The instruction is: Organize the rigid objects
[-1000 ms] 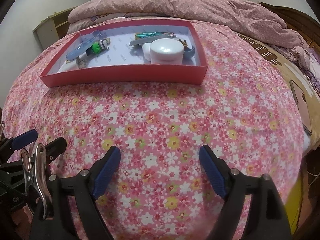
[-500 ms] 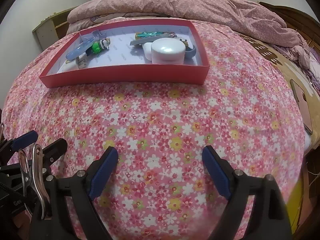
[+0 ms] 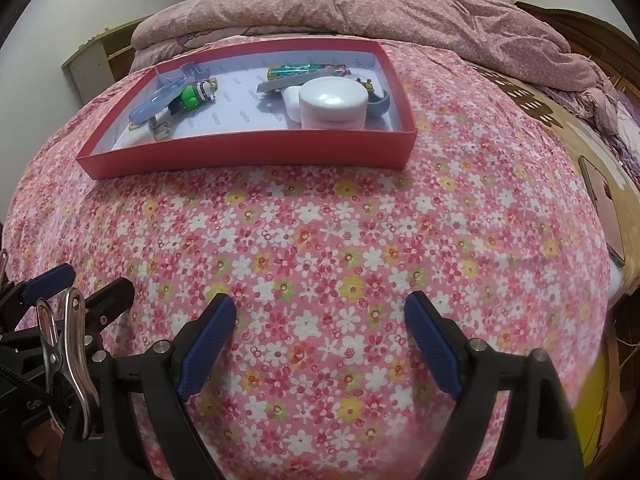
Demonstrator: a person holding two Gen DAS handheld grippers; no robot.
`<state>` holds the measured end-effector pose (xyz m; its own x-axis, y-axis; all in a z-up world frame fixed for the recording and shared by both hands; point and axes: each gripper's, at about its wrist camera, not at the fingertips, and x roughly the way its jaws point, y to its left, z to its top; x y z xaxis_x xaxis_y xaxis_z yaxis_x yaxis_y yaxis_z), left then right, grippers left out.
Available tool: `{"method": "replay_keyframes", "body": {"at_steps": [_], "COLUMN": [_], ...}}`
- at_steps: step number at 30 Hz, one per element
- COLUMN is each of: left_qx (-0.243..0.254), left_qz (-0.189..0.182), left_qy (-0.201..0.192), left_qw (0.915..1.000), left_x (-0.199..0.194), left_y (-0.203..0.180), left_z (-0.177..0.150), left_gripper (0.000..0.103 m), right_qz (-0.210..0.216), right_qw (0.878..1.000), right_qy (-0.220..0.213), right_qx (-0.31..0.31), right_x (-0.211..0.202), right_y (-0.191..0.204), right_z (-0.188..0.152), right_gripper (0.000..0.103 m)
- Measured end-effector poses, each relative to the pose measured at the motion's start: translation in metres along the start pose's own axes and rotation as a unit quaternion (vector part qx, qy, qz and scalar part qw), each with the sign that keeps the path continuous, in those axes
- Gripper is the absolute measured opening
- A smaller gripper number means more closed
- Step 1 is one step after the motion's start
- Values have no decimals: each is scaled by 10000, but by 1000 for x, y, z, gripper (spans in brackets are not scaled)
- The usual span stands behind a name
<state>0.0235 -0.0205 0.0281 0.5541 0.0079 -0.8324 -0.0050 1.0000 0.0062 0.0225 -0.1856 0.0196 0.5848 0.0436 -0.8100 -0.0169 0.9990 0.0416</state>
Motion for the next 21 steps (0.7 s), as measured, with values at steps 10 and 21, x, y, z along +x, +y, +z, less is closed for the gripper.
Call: {"method": "replay_keyframes", "body": {"at_steps": [10, 21], "left_qx": [-12, -33], "left_qz": [-1, -3], "left_qy": [-21, -47], "left_qw": [10000, 10000], "left_x": [0, -1], "left_y": [2, 2], "left_z": [-1, -1], "left_gripper": [83, 83], "right_qz": [-44, -39], "right_qw": [10000, 10000], "right_qy": [-13, -29], "right_qx": [5, 18], "right_x": [2, 2], "right_y": [2, 1], "right_z": [1, 2], "right_gripper": [90, 90]}}
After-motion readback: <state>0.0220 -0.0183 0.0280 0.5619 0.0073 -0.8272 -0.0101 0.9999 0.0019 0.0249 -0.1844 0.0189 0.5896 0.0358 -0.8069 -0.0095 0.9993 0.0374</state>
